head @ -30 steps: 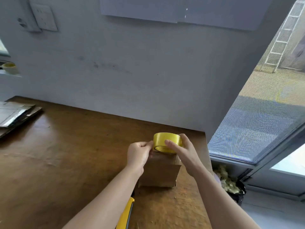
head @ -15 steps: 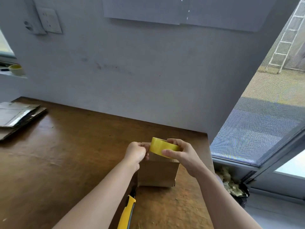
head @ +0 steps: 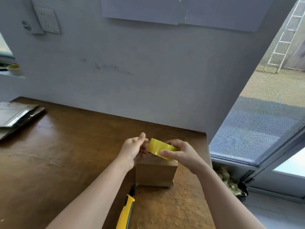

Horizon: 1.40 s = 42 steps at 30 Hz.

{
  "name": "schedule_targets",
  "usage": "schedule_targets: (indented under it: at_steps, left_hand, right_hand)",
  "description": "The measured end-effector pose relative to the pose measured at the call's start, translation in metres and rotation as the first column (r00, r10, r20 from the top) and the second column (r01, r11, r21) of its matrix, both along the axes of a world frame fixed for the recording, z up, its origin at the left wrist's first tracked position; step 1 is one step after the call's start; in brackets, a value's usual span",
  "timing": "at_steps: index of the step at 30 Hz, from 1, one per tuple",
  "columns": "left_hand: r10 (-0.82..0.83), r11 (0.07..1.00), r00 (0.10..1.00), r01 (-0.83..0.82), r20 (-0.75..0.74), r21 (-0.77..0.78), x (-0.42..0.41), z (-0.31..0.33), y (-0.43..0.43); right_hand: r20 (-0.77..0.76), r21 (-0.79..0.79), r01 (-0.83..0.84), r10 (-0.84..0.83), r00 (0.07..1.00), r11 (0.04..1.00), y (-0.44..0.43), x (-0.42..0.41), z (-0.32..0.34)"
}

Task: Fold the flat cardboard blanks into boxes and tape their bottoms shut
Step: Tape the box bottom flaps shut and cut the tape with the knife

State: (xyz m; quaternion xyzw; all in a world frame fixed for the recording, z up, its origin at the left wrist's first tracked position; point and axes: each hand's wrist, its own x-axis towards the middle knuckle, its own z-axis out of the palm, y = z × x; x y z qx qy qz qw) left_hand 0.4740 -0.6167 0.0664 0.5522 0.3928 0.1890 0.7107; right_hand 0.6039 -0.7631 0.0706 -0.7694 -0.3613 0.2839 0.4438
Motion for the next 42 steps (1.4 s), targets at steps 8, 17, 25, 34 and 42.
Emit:
schedule_targets:
  at_steps: [8, 17, 25, 34, 42]
  left_hand:
    - [-0.016, 0.976, 0.976, 0.062, -0.217, 0.207, 0.002, -0.012, 0.004]
    - [-0.004, 0.771, 0.92, 0.253, -0.393, 0.584, 0.005, -0.029, -0.001]
    - [-0.039, 0.609, 0.892, 0.379, -0.45, 0.697, 0.01, -0.027, -0.011]
    - [-0.008, 0.638, 0.918, 0.309, -0.396, 0.705, 0.009, -0.033, -0.013]
    - [0.032, 0.655, 0.937, 0.243, -0.348, 0.716, 0.006, -0.042, -0.017]
  right_hand:
    - [0.186, -0.056, 0.011, 0.0, 0.983, 0.998, 0.01, -0.005, 0.002]
    - [0.139, -0.055, -0.062, 0.07, 0.988, 0.997, 0.018, 0.003, 0.015]
    - [0.354, -0.114, -0.002, 0.042, 0.934, 0.993, 0.029, 0.0, 0.021]
    - [0.131, -0.125, -0.046, 0.062, 0.989, 0.991, 0.012, 0.021, 0.028]
    - [0.423, -0.211, -0.002, 0.093, 0.901, 0.977, 0.026, 0.013, 0.022]
